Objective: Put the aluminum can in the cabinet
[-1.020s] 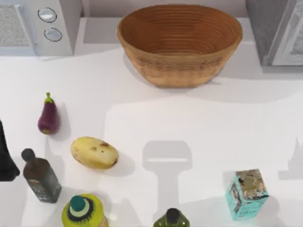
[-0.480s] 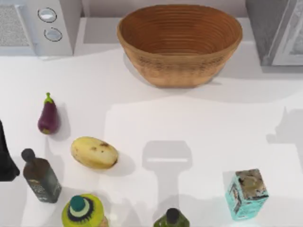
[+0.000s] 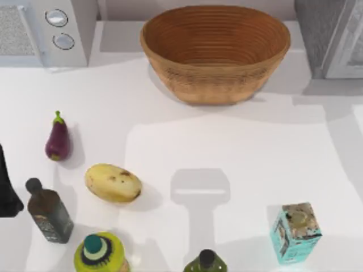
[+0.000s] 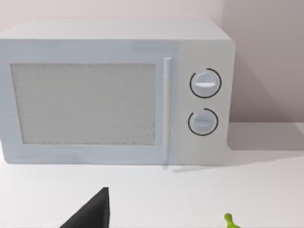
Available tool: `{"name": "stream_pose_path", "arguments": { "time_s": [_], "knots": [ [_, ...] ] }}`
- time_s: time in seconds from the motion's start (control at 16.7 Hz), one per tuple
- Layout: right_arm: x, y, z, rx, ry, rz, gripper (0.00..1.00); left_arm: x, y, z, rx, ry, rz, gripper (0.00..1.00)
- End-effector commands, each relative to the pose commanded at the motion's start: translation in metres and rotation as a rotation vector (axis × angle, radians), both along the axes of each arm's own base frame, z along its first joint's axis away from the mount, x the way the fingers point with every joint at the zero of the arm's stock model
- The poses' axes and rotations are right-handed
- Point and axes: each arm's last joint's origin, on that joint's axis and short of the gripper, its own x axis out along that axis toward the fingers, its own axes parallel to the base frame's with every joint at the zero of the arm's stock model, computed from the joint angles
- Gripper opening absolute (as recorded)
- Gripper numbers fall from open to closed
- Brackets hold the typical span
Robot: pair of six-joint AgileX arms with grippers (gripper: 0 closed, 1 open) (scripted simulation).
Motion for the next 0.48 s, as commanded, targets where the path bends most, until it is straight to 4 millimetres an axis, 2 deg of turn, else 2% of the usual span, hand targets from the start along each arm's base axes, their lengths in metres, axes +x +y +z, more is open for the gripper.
{"name": "stream_pose_path", "arguments": {
  "time_s": [0.24,0.48],
  "knots": [
    [0.036,0.013,0.041,0.002,-0.015,0.001,0.0,0.0,0.0,0.0,0.0,0.0,0.0,1.0],
    [0.055,0.019,0.055,0.003,-0.015,0.002,0.0,0.0,0.0,0.0,0.0,0.0,0.0,1.0]
  ]
}}
